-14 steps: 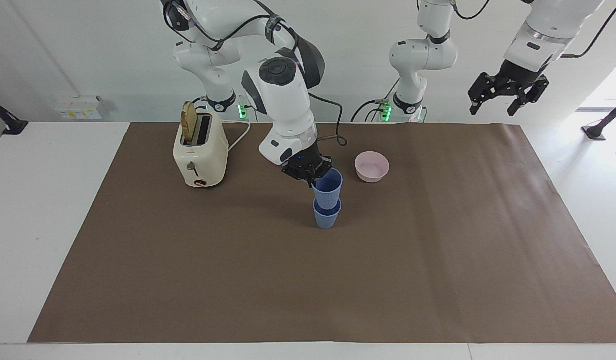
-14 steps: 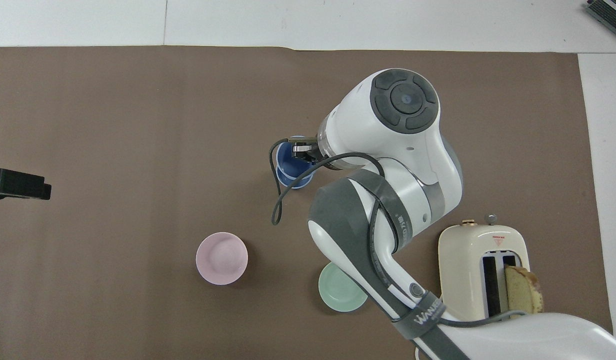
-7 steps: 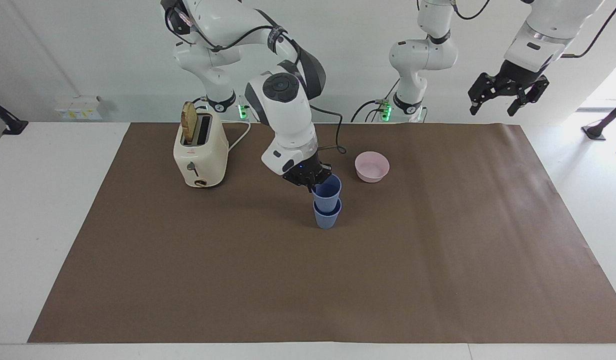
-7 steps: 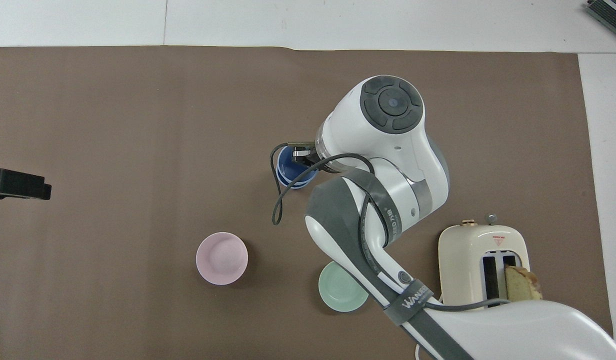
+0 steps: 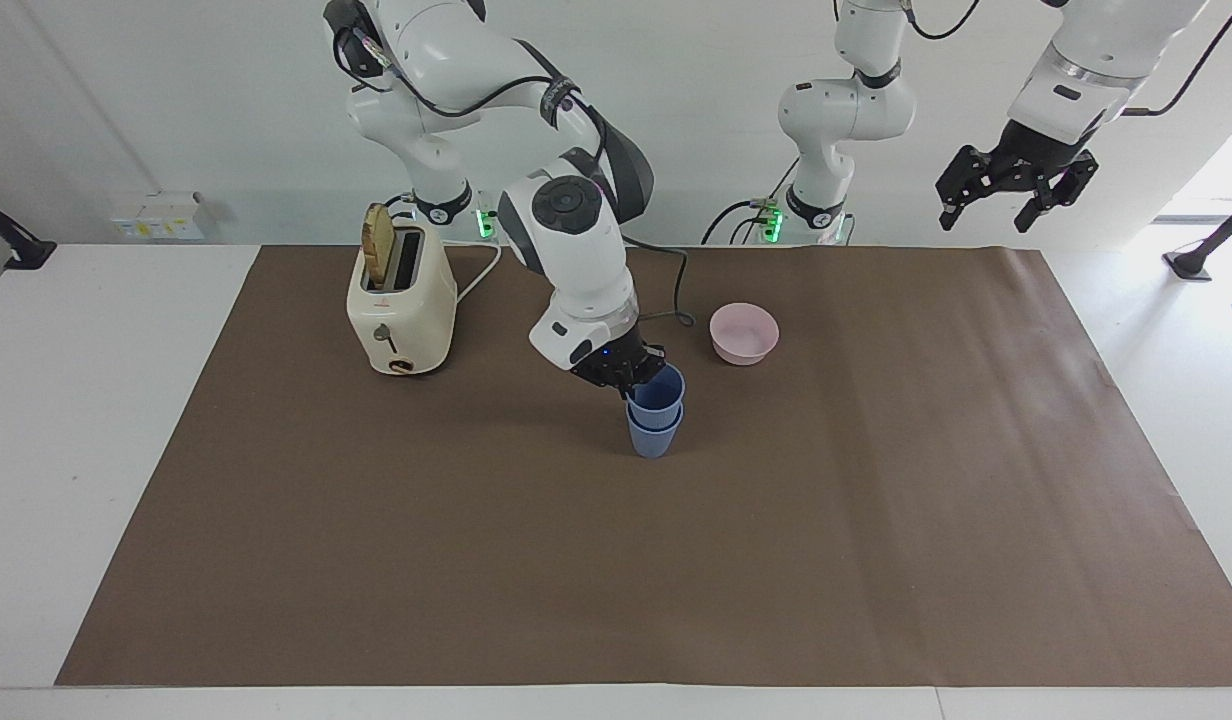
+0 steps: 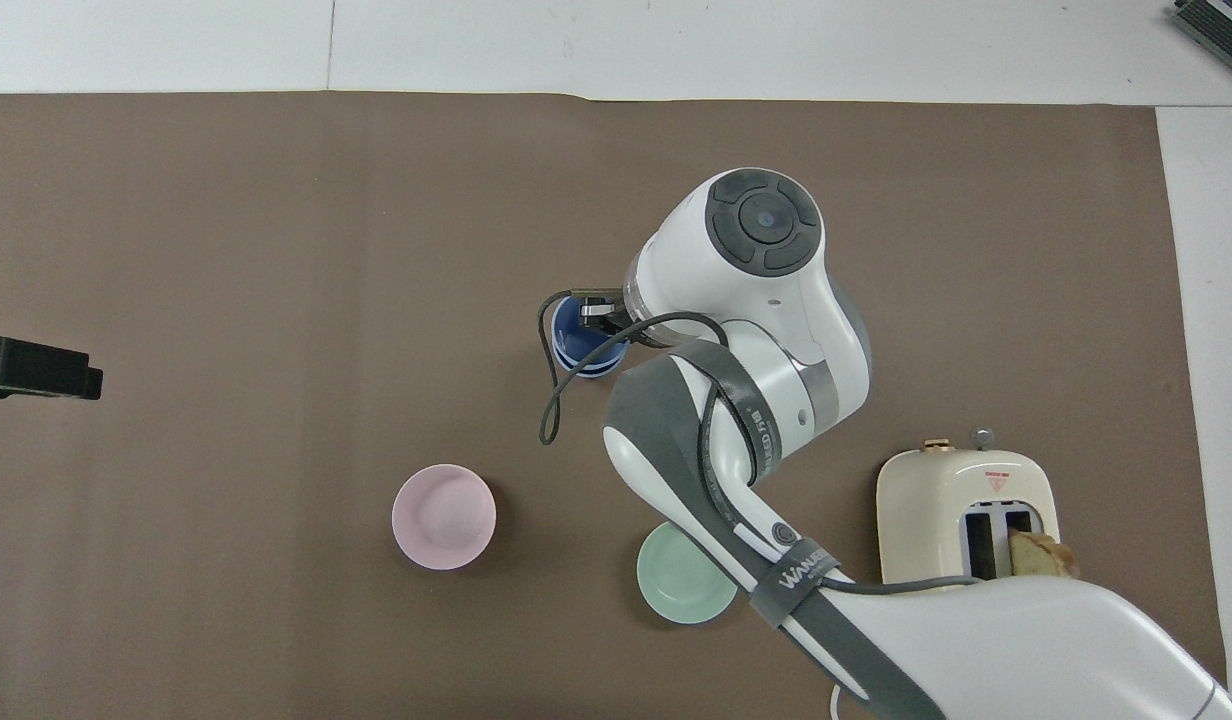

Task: Stack blue cups with both arms
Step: 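Lower the held cup into the placed blue cup, then open the right gripper and lift it away from the cups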

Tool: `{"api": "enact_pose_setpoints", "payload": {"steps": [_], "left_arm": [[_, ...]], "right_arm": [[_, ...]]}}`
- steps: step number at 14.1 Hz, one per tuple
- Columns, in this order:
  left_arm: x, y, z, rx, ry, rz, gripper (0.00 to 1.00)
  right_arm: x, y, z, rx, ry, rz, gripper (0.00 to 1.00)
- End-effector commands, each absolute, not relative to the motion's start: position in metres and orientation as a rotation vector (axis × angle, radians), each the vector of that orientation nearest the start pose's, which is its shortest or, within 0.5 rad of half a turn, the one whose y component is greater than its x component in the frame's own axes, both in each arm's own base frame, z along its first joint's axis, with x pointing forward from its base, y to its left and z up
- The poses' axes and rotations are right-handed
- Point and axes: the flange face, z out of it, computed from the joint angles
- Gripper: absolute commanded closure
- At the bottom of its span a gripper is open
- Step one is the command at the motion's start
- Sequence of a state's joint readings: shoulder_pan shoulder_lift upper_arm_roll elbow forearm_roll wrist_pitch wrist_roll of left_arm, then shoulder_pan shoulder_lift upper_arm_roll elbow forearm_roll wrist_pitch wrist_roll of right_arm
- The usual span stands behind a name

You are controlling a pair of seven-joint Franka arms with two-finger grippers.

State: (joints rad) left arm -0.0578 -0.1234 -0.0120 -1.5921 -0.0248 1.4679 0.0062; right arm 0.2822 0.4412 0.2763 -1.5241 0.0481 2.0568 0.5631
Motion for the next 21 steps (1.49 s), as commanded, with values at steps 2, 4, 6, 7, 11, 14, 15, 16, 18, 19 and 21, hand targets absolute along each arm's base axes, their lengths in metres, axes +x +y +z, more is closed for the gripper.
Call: {"api": "enact_pose_setpoints", "payload": {"steps": [2, 4, 6, 7, 11, 14, 15, 16, 18, 19, 21], "left_arm": [[0.498, -0.036, 0.677, -3.155, 0.124, 0.008, 0.00], [0.498, -0.036, 0.677, -3.155, 0.124, 0.008, 0.00], [0.498, -0.036, 0.677, -3.155, 0.124, 0.008, 0.00], [0.498, -0.037, 0.677, -3.155, 0.127, 0.008, 0.00], [0.498, -0.036, 0.677, -3.155, 0.124, 0.008, 0.00], [0.498, -0.037, 0.677, -3.155, 0.127, 0.008, 0.00], [0.498, -0.036, 0.677, -3.155, 0.124, 0.008, 0.00], [0.498, -0.037, 0.677, -3.155, 0.127, 0.008, 0.00], [0.498, -0.036, 0.677, -3.155, 0.124, 0.008, 0.00], [0.498, -0.036, 0.677, -3.155, 0.124, 0.008, 0.00], [0.498, -0.036, 0.677, -3.155, 0.124, 0.008, 0.00]], "right_arm": [[0.599, 0.346, 0.417, -2.952, 0.091, -0.027, 1.00], [0.599, 0.345, 0.416, -2.954, 0.094, -0.018, 1.00], [0.601, 0.342, 0.417, -2.953, 0.101, -0.020, 0.73], [0.602, 0.341, 0.416, -2.954, 0.103, -0.019, 0.67], [0.604, 0.339, 0.420, -2.949, 0.112, -0.030, 0.31], [0.608, 0.334, 0.429, -2.943, 0.121, -0.047, 0.00], [0.612, 0.325, 0.439, -2.944, 0.137, -0.063, 0.00], [0.619, 0.309, 0.459, -2.937, 0.166, -0.098, 0.00], [0.624, 0.274, 0.486, -2.950, 0.216, -0.099, 0.00], [0.626, 0.257, 0.497, -2.962, 0.220, -0.095, 0.00], [0.627, 0.231, 0.516, -2.983, 0.219, -0.108, 0.00]]}}
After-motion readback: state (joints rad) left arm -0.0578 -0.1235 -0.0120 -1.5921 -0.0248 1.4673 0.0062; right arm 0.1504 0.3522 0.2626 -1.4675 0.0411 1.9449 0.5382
